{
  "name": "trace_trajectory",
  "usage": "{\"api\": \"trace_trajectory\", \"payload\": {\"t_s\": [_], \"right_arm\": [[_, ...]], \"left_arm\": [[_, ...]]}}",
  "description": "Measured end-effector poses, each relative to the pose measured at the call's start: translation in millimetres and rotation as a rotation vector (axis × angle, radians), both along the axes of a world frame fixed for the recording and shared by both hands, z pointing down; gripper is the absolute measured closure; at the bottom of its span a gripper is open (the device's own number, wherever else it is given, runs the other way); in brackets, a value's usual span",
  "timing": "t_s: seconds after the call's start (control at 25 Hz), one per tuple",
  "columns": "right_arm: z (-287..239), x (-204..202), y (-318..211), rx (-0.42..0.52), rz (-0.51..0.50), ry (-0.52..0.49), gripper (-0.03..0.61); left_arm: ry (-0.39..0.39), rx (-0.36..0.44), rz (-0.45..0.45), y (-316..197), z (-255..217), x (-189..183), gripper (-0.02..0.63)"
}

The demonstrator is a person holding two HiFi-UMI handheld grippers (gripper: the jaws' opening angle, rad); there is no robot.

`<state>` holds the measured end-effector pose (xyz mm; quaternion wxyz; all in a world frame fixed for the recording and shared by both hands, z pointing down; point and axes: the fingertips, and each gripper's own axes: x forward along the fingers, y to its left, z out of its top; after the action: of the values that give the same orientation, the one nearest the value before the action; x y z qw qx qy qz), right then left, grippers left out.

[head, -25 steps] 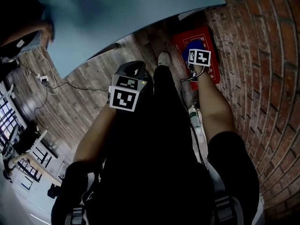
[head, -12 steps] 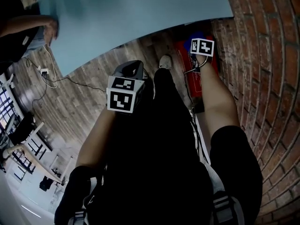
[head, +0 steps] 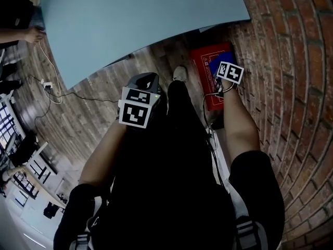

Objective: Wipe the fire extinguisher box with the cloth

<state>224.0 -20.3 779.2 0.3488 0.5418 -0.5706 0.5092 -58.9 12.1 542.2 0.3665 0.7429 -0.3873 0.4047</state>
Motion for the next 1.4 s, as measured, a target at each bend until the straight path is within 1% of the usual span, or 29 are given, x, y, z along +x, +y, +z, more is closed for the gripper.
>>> {"api": "trace_trajectory", "payload": {"t_s": [0.28, 0.52, 0.64, 0.8, 1.0, 1.2, 1.32, 1.4], "right_arm": [[1.5, 34.6, 84.6, -0.036, 0.1, 0.013, 0.526], [2.6, 62.4, 168.9, -0.105, 0.204, 0.039, 0.525], [4.1, 70.4, 191.3, -0.125, 0.234, 0.04, 0.526], [2.8, 75.0, 205.9, -0.139, 0.228, 0.052, 0.526], [3.5, 75.3, 205.6, -0.145, 0.214, 0.079, 0.526], [2.0, 87.3, 204.9, -0.159, 0.199, 0.11, 0.526], [1.2, 102.1, 193.5, -0.147, 0.229, 0.094, 0.526], [1.1, 106.8, 183.5, -0.152, 0.231, 0.088, 0.526]], "left_arm": [[0.004, 0.009, 0.087, 9.4, -1.6, 19.4, 0.609], [0.012, 0.009, 0.145, 22.1, -4.7, 31.5, 0.609], [0.011, 0.009, 0.16, 24.8, -3.6, 35.2, 0.609], [0.013, 0.008, 0.18, 29.2, -4.1, 40.5, 0.609], [0.001, 0.019, 0.184, 27.2, -5.4, 38.4, 0.609], [-0.004, 0.011, 0.15, 30.2, -10.4, 29.2, 0.609], [0.0, -0.002, 0.132, 31.8, -9.0, 26.7, 0.609], [0.001, -0.008, 0.122, 32.4, -7.3, 27.0, 0.609]]}}
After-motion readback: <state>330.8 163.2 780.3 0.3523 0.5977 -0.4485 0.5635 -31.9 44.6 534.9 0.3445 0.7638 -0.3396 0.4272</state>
